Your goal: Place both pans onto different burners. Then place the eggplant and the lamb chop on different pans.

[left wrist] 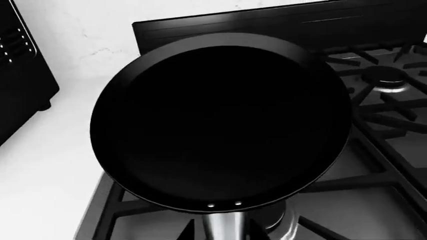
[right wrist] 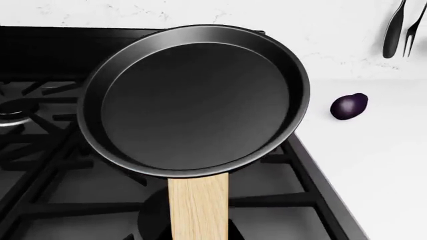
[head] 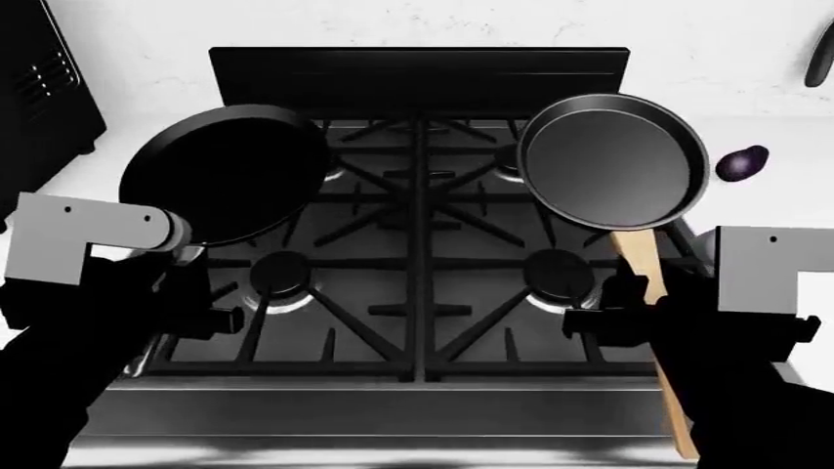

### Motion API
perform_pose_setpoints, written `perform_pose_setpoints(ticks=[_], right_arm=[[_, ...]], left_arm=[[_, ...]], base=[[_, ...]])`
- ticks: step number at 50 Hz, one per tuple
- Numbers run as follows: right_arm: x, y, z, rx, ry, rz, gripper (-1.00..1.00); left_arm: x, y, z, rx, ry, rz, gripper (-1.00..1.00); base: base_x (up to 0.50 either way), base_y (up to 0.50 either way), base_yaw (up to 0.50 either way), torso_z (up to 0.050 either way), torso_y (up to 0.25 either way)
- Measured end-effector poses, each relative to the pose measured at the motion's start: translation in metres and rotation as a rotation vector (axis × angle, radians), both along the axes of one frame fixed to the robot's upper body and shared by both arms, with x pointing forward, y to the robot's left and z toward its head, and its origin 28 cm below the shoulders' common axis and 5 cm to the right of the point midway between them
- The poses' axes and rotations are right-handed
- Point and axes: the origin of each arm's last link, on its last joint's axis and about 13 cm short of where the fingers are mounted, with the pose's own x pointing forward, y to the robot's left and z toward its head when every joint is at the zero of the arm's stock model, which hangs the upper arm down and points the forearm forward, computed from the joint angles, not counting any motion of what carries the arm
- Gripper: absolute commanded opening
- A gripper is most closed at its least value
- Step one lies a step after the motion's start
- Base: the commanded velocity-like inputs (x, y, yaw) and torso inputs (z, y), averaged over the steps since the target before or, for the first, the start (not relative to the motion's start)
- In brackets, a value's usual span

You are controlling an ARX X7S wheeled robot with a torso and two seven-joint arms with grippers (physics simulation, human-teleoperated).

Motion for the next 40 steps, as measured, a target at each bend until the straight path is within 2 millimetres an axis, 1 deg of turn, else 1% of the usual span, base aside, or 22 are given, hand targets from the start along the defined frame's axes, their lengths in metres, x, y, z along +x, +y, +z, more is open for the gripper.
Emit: perform_pose_setpoints(ticks=[8, 40], right_arm=[[-0.0001, -0.0002, 0.0007, -0.003, -0.015, 0.010, -1.00], [-0.0002, 0.0001, -0.0004, -0.007, -0.017, 0.028, -1.00]], left_arm=[[-0.0002, -0.0001, -0.0002, -0.003, -0.003, -0.002, -1.00], [0.0003, 0.0001, -0.0040, -0.013, -0.002, -0.005, -1.00]], base=[[0.05, 0.00, 0.00, 0.001, 0.004], [0.27, 0.00, 0.00, 0.001, 0.005]])
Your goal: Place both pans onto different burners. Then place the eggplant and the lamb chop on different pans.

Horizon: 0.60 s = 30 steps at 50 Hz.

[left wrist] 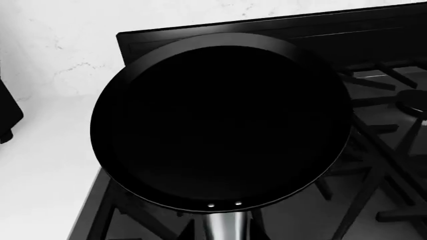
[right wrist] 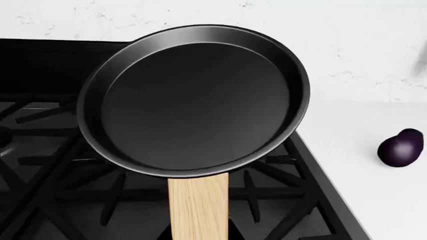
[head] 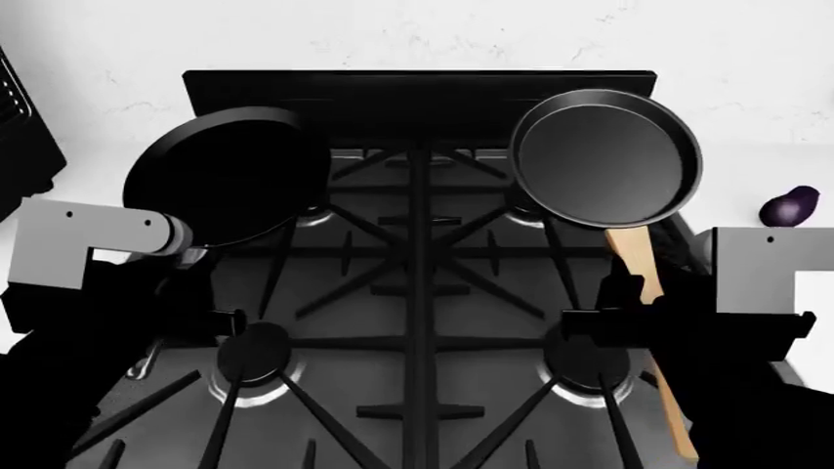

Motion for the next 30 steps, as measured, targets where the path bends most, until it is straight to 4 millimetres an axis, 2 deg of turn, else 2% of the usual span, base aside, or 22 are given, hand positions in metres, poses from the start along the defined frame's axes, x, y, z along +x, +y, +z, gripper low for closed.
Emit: perform_pose_setpoints(ticks=[6, 16, 30], right_arm=[[0.001, 0.000, -0.001, -0.002, 0.002, -0.002, -1.00], [0.005, 0.000, -0.002, 0.000, 0.022, -0.001, -1.00], [0.027, 0.001, -0.003, 0.018, 0.084, -0.004, -1.00]], left_arm=[[0.000, 0.000, -0.001, -0.002, 0.001, 0.001, -1.00], [0.001, 0.000, -0.003, -0.004, 0.003, 0.000, -1.00], [0.003, -0.001, -0.002, -0.006, 0.000, -0.007, -1.00]], base=[[0.21, 0.00, 0.00, 0.002, 0.006], [0.00, 0.00, 0.00, 0.002, 0.004], [0.00, 0.00, 0.00, 0.001, 0.004]])
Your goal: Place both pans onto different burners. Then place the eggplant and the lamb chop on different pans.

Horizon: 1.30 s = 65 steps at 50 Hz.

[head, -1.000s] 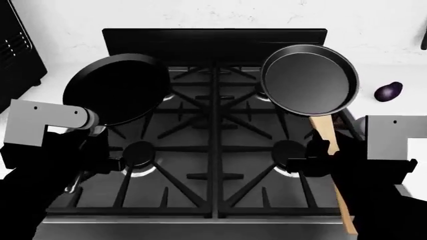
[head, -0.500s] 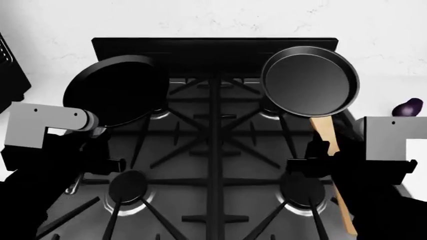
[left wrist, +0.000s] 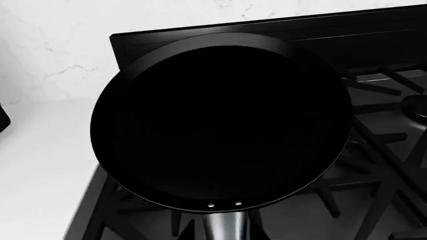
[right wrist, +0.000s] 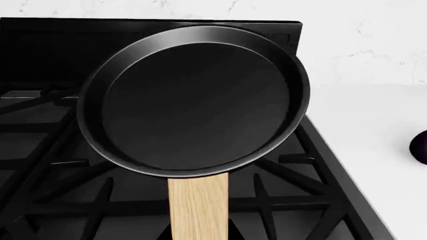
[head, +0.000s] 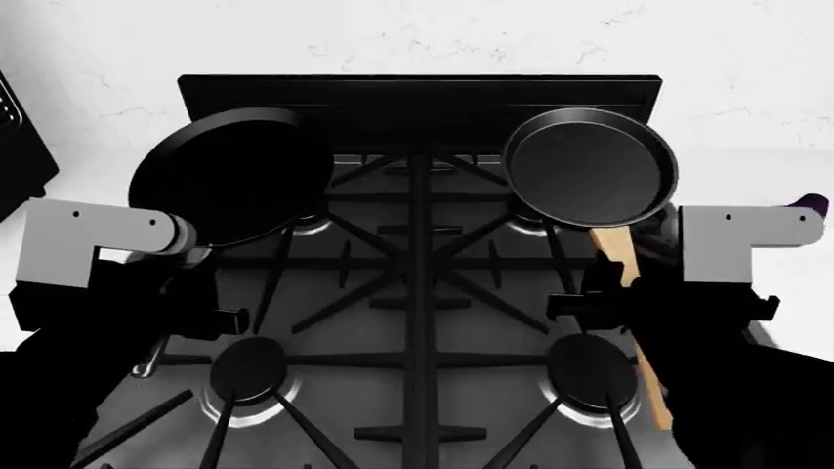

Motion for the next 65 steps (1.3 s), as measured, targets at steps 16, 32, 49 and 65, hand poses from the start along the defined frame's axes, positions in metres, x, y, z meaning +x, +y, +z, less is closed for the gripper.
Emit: perform_pose_setpoints(ticks=[16, 32, 49, 65], right_arm=[[0.033, 0.002, -0.012, 0.002, 0.031, -0.051, -1.00], [0.060, 0.011, -0.022, -0.001, 0.068, -0.030, -1.00], [0.081, 0.012, -0.032, 0.013, 0.089, -0.062, -1.00], [0.090, 0.013, -0.034, 0.026, 0.080, -0.067, -1.00]], left_arm=[[0.002, 0.000, -0.003, -0.003, 0.002, -0.002, -1.00], [0.005, 0.000, -0.005, -0.007, 0.009, -0.003, -1.00], [0.009, -0.001, -0.006, -0.007, 0.011, -0.006, -1.00], [0.012, -0.001, -0.009, -0.014, 0.015, -0.008, -1.00]], base=[[0.00, 0.00, 0.00, 0.001, 0.005], [0.00, 0.00, 0.00, 0.001, 0.004], [0.00, 0.00, 0.00, 0.001, 0.004], [0.00, 0.00, 0.00, 0.001, 0.003]])
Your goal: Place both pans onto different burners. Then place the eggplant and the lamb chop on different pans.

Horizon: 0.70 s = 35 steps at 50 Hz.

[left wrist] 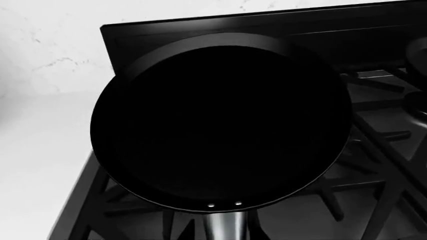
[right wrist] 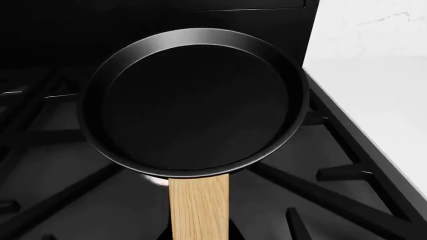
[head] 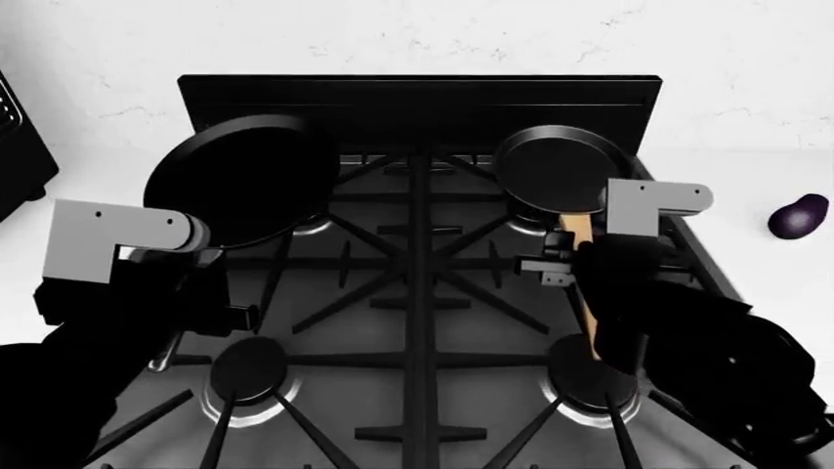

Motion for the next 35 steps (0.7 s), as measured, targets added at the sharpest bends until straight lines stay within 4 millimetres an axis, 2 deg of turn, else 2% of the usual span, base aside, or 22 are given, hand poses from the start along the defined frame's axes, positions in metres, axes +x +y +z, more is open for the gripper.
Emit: perform_pose_setpoints(ticks=[19, 20, 35], right_arm=[[0.0036, -0.0003, -0.0002, 0.004, -0.006, 0.010, -1.00], [0.0035, -0.0004, -0.0002, 0.004, -0.007, 0.010, 1.00], [0.0042, -0.0047, 0.0033, -0.022, -0.037, 0.000, 1.00]], left_arm=[[0.0012, 0.0006, -0.0048, -0.010, 0.003, 0.005, -1.00], [0.0013, 0.0007, -0.0049, -0.011, 0.003, 0.005, -1.00], [0.0015, 0.0009, -0.0064, -0.016, 0.001, 0.009, -1.00]], base=[[0.00, 0.00, 0.00, 0.001, 0.003], [0.00, 0.00, 0.00, 0.000, 0.010], [0.00, 0.00, 0.00, 0.001, 0.002]])
